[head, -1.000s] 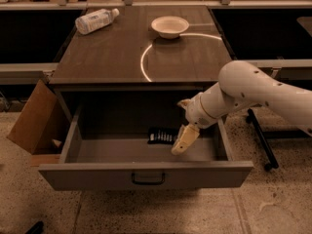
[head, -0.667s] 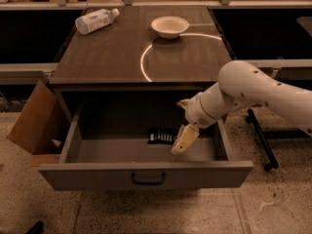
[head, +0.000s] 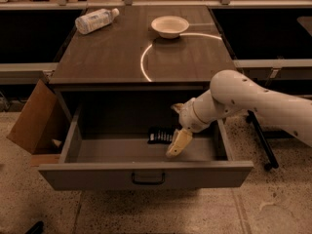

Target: Pick rxbar blueberry from top drawer and place on counter

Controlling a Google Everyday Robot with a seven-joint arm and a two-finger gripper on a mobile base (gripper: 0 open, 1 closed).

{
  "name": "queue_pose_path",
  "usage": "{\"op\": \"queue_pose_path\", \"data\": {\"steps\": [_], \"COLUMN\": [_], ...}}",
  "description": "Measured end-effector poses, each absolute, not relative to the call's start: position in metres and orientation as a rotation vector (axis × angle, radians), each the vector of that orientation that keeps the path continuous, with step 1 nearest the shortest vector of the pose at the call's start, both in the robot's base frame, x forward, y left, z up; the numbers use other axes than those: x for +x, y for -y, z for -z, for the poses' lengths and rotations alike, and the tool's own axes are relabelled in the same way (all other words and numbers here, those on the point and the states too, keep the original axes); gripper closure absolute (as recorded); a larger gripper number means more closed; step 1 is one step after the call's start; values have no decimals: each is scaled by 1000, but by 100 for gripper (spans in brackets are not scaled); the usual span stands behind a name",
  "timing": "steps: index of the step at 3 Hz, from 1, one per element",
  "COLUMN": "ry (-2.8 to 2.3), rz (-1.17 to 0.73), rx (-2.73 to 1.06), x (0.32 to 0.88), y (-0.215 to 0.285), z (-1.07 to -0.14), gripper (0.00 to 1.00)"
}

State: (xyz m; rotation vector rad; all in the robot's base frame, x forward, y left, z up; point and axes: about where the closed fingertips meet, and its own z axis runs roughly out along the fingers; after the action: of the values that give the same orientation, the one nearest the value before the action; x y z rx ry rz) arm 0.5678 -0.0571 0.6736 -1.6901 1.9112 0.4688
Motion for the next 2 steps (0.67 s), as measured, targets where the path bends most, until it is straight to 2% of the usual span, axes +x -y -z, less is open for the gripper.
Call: {"op": "queue_pose_path", "data": {"steps": [2], "ry": [-1873], "rz": [-467], "rx": [-1718], "x": [582], "y": [40], "z": [-630], "gripper": [0]}}
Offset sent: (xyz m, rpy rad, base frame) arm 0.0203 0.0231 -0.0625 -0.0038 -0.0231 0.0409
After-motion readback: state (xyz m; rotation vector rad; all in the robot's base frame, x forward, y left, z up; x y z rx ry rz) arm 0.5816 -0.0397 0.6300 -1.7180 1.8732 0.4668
